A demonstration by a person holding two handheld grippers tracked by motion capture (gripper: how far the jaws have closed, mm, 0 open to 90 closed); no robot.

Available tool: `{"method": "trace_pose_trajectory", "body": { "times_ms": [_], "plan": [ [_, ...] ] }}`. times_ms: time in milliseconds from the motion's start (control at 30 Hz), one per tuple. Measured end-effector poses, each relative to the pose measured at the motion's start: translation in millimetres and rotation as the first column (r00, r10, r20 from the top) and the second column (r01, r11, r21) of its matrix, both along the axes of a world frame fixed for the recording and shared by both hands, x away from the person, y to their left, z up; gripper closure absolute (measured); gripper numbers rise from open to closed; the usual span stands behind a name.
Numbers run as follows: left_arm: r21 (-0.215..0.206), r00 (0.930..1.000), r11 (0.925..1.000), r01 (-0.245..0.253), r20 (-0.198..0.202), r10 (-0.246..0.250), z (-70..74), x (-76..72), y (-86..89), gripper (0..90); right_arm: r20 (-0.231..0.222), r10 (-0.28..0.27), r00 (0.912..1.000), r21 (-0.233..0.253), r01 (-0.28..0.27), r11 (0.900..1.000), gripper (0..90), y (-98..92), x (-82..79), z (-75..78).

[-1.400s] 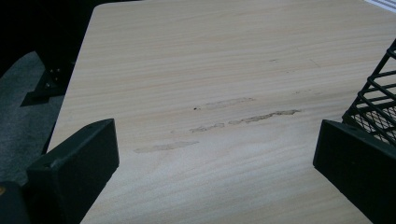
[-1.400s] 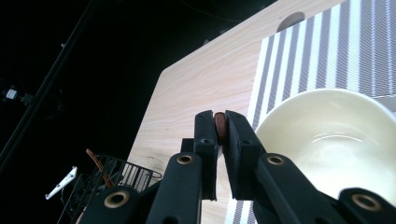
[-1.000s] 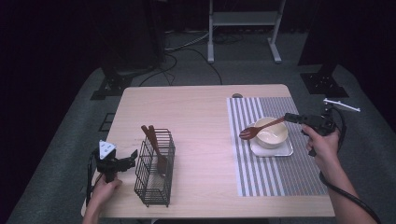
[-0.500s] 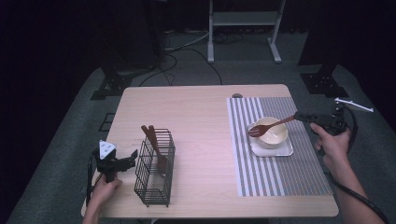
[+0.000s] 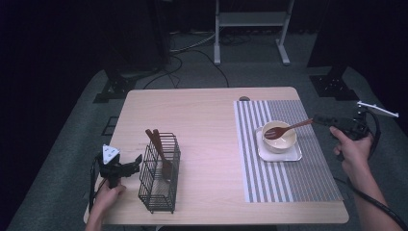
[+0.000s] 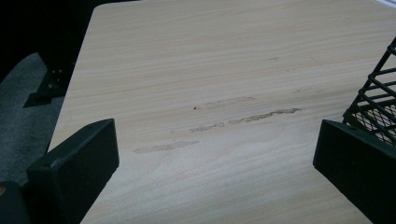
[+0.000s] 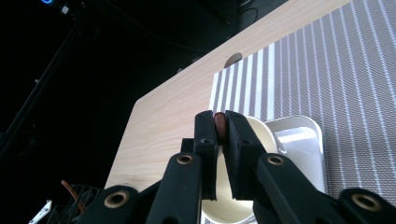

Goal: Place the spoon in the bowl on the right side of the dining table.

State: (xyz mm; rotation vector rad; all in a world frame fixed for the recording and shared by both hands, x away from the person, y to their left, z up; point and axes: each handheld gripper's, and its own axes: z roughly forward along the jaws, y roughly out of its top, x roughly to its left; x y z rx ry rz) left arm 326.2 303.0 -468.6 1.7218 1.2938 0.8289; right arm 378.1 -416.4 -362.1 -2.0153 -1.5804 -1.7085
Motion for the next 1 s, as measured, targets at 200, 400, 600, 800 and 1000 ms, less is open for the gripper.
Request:
{"method": "trace_pose_trajectory", "body": {
  "times_ms": [200,400,600,800,1000],
  "plan": [
    [0.006,1.0000,1.0000,0.003,0.000,-0.003,0.0,0.1,-0.5,0.0,-0.015,-0.024,0.9996,-0.005,0.024,1.000,83.1,-6.6,-1.2,-6.2],
    [0.008,1.0000,1.0000,0.003,-0.001,-0.003,-0.1,0.2,-0.6,0.0,-0.037,-0.037,0.9986,-0.020,0.037,0.999,83.0,-8.6,-1.4,-15.3],
    [0.008,1.0000,1.0000,0.002,-0.001,-0.002,0.0,0.0,-0.7,0.0,-0.049,-0.032,0.9983,-0.025,0.031,0.999,83.0,-7.1,-1.1,-22.1],
    [0.011,1.0000,0.9999,0.001,0.000,-0.001,0.0,0.0,-0.8,0.0,-0.057,-0.032,0.9979,-0.019,0.031,0.999,82.9,-7.1,-1.0,-28.5],
    [0.011,1.0000,0.9999,0.002,-0.001,-0.002,0.1,-0.1,-0.8,0.0,-0.066,-0.037,0.9972,-0.007,0.037,0.999,82.4,-6.5,0.3,-35.5]
  ]
}}
